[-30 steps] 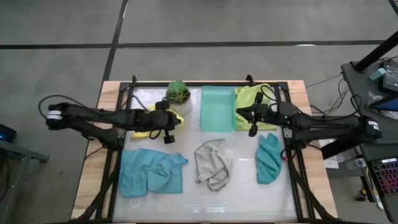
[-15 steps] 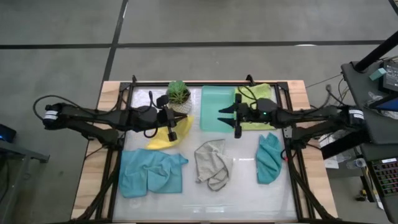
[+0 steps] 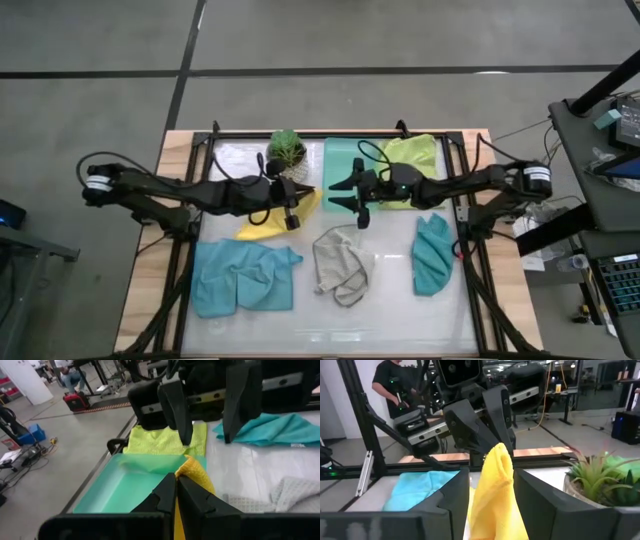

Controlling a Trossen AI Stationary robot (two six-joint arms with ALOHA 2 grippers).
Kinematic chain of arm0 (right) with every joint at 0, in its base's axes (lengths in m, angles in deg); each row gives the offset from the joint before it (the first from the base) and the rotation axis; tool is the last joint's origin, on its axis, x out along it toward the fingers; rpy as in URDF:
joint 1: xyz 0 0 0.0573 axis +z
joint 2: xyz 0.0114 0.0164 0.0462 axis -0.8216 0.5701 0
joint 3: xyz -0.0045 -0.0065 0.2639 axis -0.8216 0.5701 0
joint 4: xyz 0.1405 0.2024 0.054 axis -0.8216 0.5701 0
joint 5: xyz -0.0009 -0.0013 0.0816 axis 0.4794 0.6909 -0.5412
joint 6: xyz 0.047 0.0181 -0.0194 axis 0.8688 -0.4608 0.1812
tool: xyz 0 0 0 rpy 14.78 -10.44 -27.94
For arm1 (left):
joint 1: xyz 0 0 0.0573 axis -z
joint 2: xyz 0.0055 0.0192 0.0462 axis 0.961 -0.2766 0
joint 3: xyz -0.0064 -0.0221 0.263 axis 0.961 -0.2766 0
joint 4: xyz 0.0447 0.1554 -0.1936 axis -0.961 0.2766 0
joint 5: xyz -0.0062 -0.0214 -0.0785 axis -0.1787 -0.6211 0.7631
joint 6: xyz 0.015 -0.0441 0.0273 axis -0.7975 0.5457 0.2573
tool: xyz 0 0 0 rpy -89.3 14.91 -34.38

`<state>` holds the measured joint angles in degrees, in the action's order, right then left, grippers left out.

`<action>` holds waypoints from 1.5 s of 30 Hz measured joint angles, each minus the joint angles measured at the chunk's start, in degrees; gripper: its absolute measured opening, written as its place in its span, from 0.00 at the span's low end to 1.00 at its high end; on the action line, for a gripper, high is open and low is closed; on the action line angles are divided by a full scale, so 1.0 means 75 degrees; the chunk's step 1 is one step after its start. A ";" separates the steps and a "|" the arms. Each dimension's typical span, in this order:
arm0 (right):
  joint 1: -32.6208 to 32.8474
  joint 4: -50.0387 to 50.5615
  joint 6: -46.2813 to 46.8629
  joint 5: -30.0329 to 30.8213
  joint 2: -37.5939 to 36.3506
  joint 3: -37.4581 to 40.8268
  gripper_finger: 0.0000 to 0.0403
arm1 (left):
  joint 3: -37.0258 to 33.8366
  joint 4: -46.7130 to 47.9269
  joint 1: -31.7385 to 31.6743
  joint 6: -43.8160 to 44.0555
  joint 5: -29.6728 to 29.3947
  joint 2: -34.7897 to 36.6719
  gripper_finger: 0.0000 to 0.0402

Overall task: Fold microfiber towels
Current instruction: Fold the yellow microfiber cloth

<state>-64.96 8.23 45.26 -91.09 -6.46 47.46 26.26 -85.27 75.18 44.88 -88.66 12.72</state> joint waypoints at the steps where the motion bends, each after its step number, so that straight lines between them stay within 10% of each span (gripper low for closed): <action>1: 0.0000 0.0022 0.0005 -0.0003 0.0066 -0.0031 0.35 | 0.0000 0.0032 0.0000 0.0008 -0.0023 -0.0019 0.00; 32: 0.0012 -0.0006 0.0465 0.0271 0.0216 -0.0165 0.28 | 0.0000 -0.0499 0.0044 0.0033 0.0027 -0.0089 0.00; 45: 0.0012 -0.0010 0.0939 0.0274 0.0247 -0.0165 0.45 | 0.0005 -0.0977 0.0047 -0.0067 0.0148 -0.0592 0.00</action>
<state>-64.87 8.15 52.30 -89.04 -4.61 46.22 26.30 -92.60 75.53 44.38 -87.55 8.28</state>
